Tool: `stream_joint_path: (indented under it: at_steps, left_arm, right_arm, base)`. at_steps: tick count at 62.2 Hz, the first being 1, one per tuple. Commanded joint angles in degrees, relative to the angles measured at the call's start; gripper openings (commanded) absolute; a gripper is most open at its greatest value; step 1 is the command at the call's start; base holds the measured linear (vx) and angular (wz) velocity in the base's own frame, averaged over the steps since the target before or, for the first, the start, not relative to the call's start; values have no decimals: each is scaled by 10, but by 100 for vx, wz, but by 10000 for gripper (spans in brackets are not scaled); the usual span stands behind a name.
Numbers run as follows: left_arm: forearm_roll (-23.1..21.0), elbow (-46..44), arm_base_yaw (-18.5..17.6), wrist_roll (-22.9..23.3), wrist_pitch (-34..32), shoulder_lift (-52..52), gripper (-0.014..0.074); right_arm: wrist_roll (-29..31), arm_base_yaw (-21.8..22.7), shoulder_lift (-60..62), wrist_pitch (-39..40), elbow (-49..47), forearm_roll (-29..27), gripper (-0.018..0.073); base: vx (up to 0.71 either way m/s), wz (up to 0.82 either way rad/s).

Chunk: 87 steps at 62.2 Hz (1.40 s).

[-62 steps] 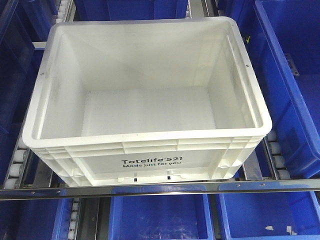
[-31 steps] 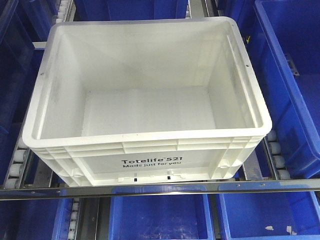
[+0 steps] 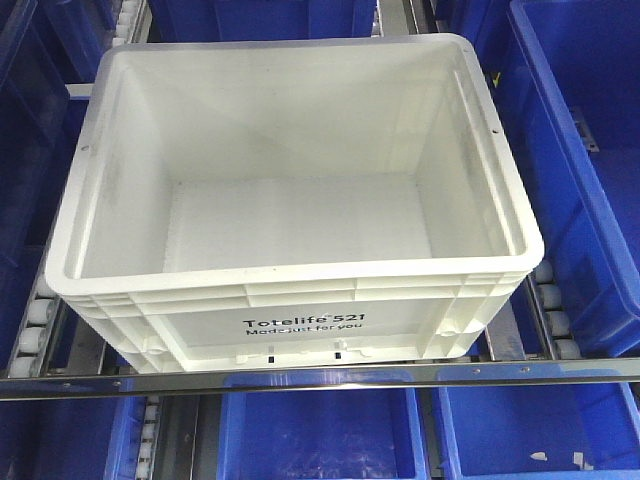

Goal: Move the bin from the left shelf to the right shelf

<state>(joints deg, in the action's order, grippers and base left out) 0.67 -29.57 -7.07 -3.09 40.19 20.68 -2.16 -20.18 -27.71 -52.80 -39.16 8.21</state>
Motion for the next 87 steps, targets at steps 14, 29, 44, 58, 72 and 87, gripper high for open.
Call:
stream_joint_path:
  at_steps: [14,29,44,58,72,87]
  left_arm:
    - [-58,174,63,-42,-249,-135,-9]
    - [-57,279,66,-30,-367,-216,-9]
    - [-57,300,62,-31,-406,-221,-9]
    - [-57,300,63,-31,-406,-221,-9]
    - [-57,300,90,-31,-402,-221,-9]
    - [-57,300,91,-31,-402,-221,-9]
  right_arm:
    - [4,4,-4,34,-15,7,-8]
    - [4,4,-4,34,-15,7,-8]
    - [4,4,-4,32,-15,7,-8]
    - [4,4,-4,32,-15,7,-8]
    - [4,4,-4,32,-15,7,-8]
    - [4,4,-4,32,-15,7,-8]
  base:
    - [0,0]
    - [0,0]
    - [0,0]
    - [0,0]
    - [0,0]
    - [0,0]
